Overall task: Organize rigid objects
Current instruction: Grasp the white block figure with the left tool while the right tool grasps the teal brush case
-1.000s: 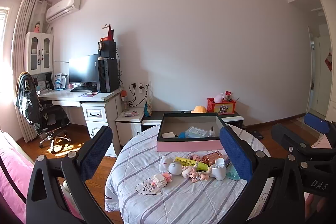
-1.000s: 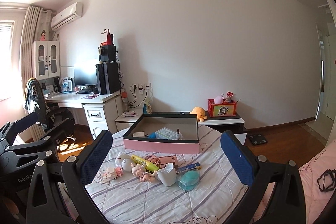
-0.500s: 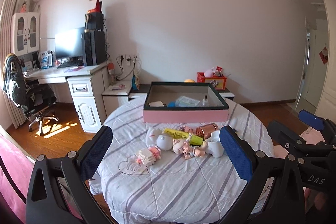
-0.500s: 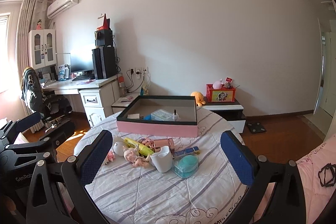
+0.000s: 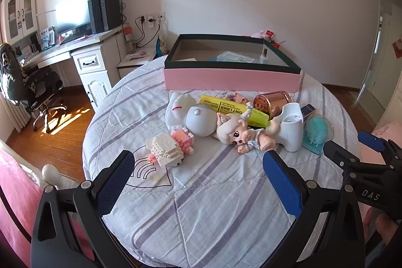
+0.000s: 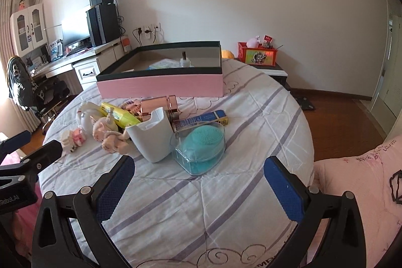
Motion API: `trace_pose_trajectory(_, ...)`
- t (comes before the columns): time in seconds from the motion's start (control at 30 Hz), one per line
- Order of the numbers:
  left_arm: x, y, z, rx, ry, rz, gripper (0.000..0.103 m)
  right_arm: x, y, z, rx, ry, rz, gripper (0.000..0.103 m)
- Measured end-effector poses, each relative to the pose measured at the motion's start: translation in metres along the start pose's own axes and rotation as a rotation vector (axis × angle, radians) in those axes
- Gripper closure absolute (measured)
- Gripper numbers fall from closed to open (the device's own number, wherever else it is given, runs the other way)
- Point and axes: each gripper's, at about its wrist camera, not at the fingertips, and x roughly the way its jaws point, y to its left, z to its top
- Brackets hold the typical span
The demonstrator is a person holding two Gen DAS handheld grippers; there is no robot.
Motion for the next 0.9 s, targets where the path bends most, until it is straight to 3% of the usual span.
trace_pose_trajectory(0.17,0.021,0.004,0.000,-0.002,0.034,0.010,0.000,0.037,-0.008,0.004,0.004,0.081,0.002,0.000)
trace_pose_trajectory(0.43,0.058,0.030,0.008,-0.031,0.080,0.071,0.000,0.065,-0.016,0.012,-0.010,0.122,0.051,0.005)
trace_pose_trajectory(0.6,0.080,0.044,0.008,-0.043,0.125,0.089,0.000,0.069,-0.018,0.012,-0.037,0.113,0.053,0.029)
trace_pose_trajectory(0.73,0.093,0.049,0.008,-0.049,0.152,0.087,0.000,0.073,-0.021,0.015,-0.031,0.113,0.064,0.029)
trace_pose_trajectory(0.77,0.093,0.049,0.008,-0.047,0.144,0.087,0.002,0.073,-0.021,0.016,-0.032,0.112,0.062,0.029)
trace_pose_trajectory(0.83,0.092,0.047,0.008,-0.023,0.124,0.069,0.025,0.073,-0.021,0.016,-0.030,0.112,0.061,0.029)
trace_pose_trajectory(0.87,0.091,0.044,0.007,-0.008,0.116,0.066,0.030,0.073,-0.021,0.016,-0.029,0.110,0.061,0.029)
trace_pose_trajectory(0.9,0.089,0.042,0.007,0.004,0.106,0.068,0.041,0.073,-0.021,0.016,-0.029,0.109,0.062,0.029)
